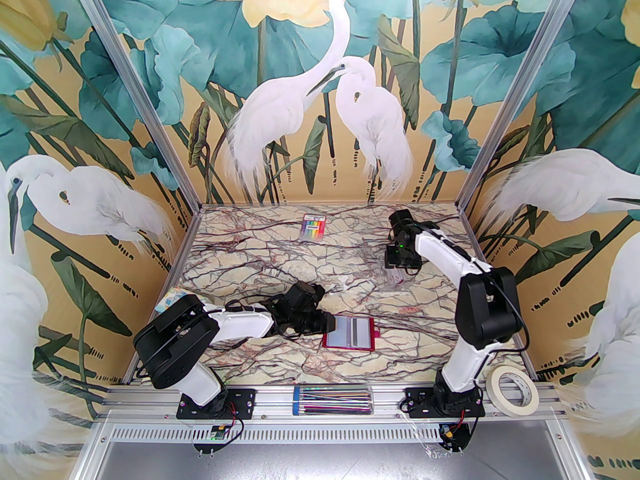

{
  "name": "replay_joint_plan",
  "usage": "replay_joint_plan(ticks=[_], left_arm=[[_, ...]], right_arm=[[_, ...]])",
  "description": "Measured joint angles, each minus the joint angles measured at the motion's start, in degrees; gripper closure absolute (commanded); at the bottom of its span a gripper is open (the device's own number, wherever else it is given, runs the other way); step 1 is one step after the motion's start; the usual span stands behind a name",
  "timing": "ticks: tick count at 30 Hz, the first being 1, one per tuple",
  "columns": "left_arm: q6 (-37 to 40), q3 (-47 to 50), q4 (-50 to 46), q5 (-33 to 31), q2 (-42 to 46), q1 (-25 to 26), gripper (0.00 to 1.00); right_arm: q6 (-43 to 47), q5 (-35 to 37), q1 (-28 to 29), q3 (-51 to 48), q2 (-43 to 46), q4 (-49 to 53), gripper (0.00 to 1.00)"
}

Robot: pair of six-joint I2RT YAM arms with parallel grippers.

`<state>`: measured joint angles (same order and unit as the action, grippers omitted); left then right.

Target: Put the credit cards into the card holder

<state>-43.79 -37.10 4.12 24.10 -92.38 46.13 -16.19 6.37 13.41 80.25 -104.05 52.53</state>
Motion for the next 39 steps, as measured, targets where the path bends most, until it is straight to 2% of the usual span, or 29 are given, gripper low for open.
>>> replay_joint_plan(ticks=[7, 30, 35, 39], left_arm=[[0.11, 0.0, 0.0, 0.0, 0.0, 0.0, 0.62], [0.11, 0.0, -0.02, 0.0, 0.0, 0.0, 0.62], [0.11, 0.0, -0.02, 0.0, 0.0, 0.0, 0.62], [0.11, 0.0, -0.02, 0.0, 0.0, 0.0, 0.62]], right_arm=[[1.05, 1.44, 0.0, 0.5, -2.73, 1.09, 0.47], [1.27, 5.25, 0.02, 2.1, -3.74, 3.3, 0.49], [1.27, 6.56, 0.02, 2.38, -3.74, 3.91, 0.52], [1.27, 7.13, 0.02, 2.4, -3.74, 4.11, 0.58]])
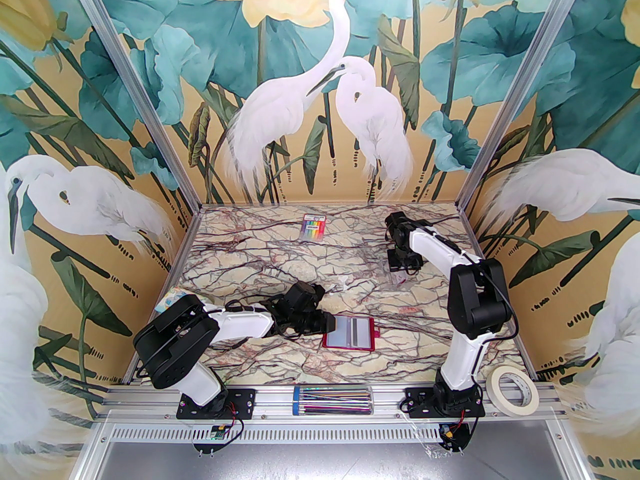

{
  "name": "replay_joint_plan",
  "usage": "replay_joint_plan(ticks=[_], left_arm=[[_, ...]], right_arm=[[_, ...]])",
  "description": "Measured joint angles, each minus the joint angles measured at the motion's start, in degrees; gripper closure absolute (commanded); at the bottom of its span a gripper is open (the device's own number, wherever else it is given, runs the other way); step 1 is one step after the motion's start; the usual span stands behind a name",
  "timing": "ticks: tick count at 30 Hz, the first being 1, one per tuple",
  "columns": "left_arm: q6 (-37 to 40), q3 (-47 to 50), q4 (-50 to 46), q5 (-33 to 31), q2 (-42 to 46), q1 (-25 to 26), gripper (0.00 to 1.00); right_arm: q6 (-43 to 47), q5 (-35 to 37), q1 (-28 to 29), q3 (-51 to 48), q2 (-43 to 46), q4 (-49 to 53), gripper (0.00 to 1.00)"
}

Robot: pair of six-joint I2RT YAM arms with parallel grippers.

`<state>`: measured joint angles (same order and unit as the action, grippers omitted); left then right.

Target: Put the credit cards into the card holder

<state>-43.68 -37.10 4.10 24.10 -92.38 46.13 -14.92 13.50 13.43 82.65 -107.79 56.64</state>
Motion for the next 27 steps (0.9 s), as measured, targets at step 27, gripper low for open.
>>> replay_joint_plan(ticks=[27], left_arm=[[0.0, 0.0, -0.02, 0.0, 0.0, 0.0, 0.62]], right_arm=[[-0.02, 1.11, 0.0, 0.46, 0.76, 1.81, 0.74]])
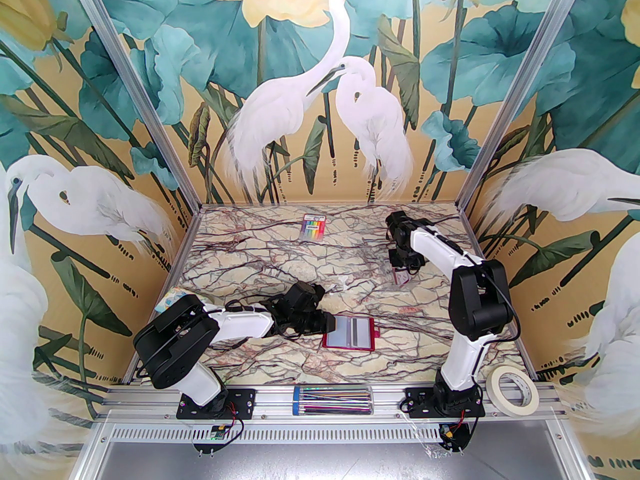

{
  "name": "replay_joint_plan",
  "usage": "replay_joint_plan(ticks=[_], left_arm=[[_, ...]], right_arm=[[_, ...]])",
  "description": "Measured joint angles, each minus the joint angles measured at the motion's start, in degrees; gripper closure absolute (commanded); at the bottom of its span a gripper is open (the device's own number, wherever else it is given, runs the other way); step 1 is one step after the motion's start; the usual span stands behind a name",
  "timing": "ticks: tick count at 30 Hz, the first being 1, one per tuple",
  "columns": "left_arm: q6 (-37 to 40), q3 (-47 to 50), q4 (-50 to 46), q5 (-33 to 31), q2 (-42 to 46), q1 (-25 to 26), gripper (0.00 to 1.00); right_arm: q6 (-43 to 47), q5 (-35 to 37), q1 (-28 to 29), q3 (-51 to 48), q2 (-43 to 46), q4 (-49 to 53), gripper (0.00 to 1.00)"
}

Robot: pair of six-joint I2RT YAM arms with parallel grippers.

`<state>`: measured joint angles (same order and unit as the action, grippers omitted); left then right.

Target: Put the credit cards into the card holder

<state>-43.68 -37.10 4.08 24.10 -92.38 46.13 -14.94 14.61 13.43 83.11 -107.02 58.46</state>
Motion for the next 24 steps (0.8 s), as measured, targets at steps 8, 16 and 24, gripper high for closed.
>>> replay_joint_plan(ticks=[8, 16, 24], left_arm=[[0.02, 0.0, 0.0, 0.0, 0.0, 0.0, 0.63], [0.02, 0.0, 0.0, 0.0, 0.0, 0.0, 0.63], [0.04, 0.0, -0.02, 0.0, 0.02, 0.0, 0.62]], right_arm=[[-0.02, 0.44, 0.0, 0.35, 0.0, 0.57, 0.83], [-0.04, 0.17, 0.0, 0.63, 0.39, 1.03, 0.92], [-0.24, -0.07, 0.0, 0.63, 2.27, 1.66, 0.95]])
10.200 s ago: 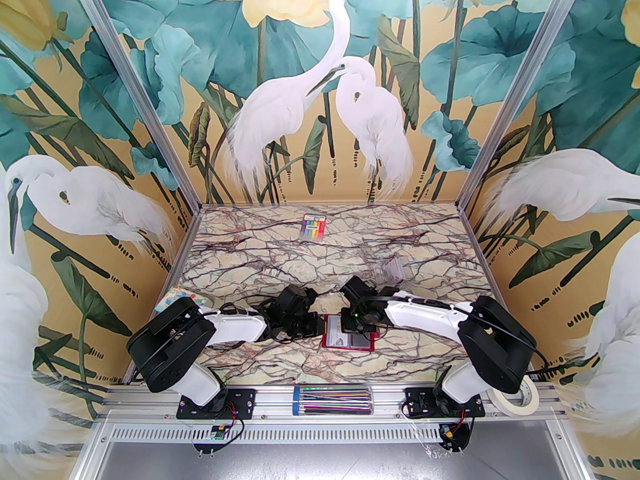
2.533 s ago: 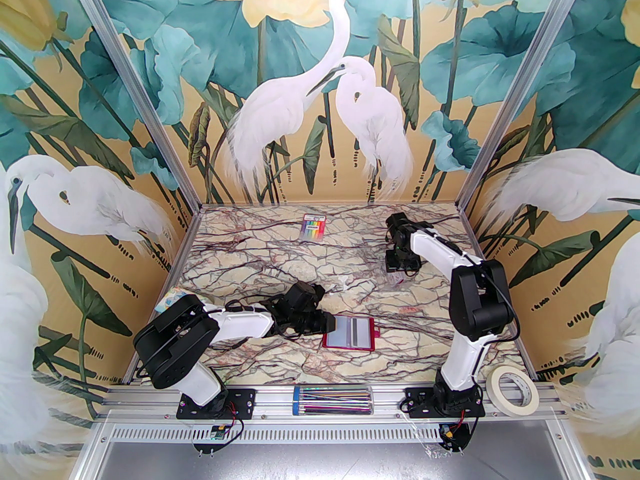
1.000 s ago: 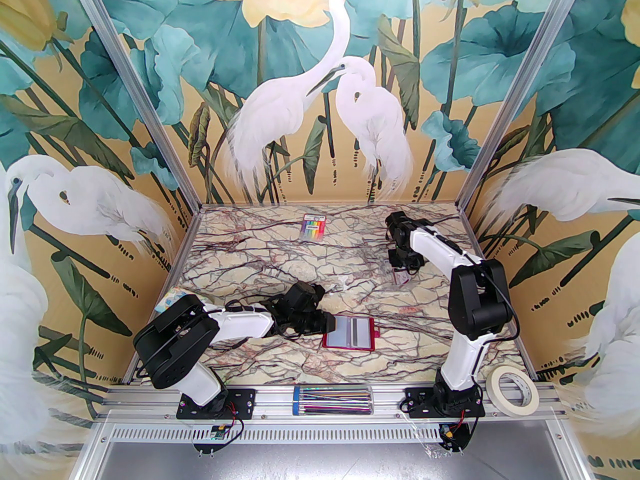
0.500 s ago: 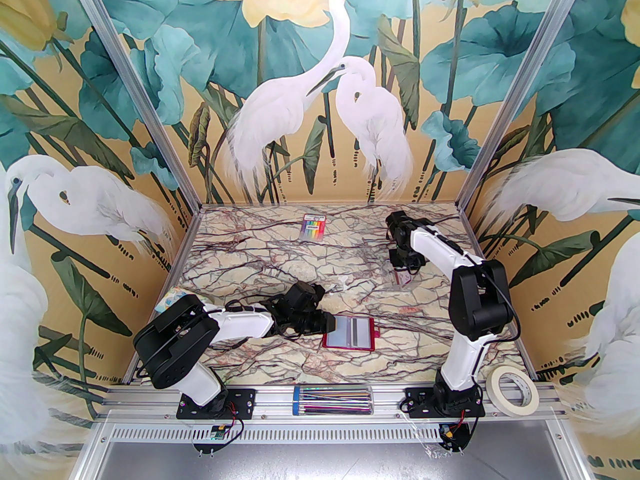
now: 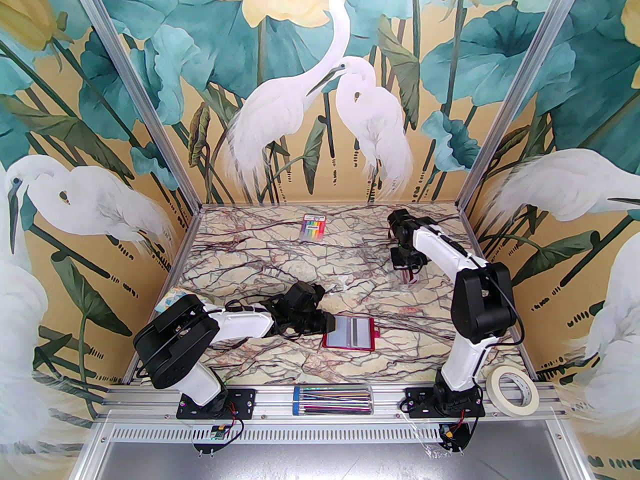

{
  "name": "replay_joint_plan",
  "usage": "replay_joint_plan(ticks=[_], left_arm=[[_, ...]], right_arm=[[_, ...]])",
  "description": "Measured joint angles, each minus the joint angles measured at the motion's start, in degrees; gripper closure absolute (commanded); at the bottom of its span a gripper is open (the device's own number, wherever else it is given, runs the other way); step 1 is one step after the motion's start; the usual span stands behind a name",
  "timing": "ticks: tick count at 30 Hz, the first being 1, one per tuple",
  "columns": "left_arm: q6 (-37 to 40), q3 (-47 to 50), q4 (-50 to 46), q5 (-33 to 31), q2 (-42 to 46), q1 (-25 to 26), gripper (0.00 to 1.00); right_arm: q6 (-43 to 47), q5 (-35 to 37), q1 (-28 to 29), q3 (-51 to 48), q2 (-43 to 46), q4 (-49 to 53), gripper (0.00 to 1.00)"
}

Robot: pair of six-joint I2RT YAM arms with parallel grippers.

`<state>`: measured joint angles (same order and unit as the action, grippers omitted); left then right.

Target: Put the credit cards into the card holder

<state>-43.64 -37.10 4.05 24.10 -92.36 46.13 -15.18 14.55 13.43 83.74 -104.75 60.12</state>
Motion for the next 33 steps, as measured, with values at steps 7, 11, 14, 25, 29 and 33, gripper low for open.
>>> replay_joint_plan(ticks=[7, 11, 14, 25, 29, 33], left_arm=[[0.17, 0.0, -0.02, 0.0, 0.02, 0.0, 0.62], [0.17, 0.15, -0.17, 0.0, 0.59, 0.0, 0.61], [0.2, 1.22, -0.59, 0.02, 3.19, 0.0, 0.6], [1.07, 3.08, 1.92, 1.99, 21.42, 0.0, 0.51], [1.07, 4.07, 4.2, 3.85, 25.99, 0.0, 0.51], [1.03, 4.57, 8.13, 7.04, 27.36, 0.0, 0.5]], right_arm=[[-0.26, -2.19, 0.0, 0.07, 1.55, 0.96, 0.99], [-1.36, -6.12, -0.04, -0.87, 5.33, 0.63, 1.0], [-2.21, -11.52, -0.04, -4.85, 12.7, -0.57, 1.0], [-7.13, -37.0, 0.0, -26.34, 40.39, -12.55, 1.0], [-9.33, -44.15, 0.0, -32.22, 49.13, -16.81, 1.0], [-12.76, -52.63, 0.81, -36.5, 55.52, -23.58, 1.0]])
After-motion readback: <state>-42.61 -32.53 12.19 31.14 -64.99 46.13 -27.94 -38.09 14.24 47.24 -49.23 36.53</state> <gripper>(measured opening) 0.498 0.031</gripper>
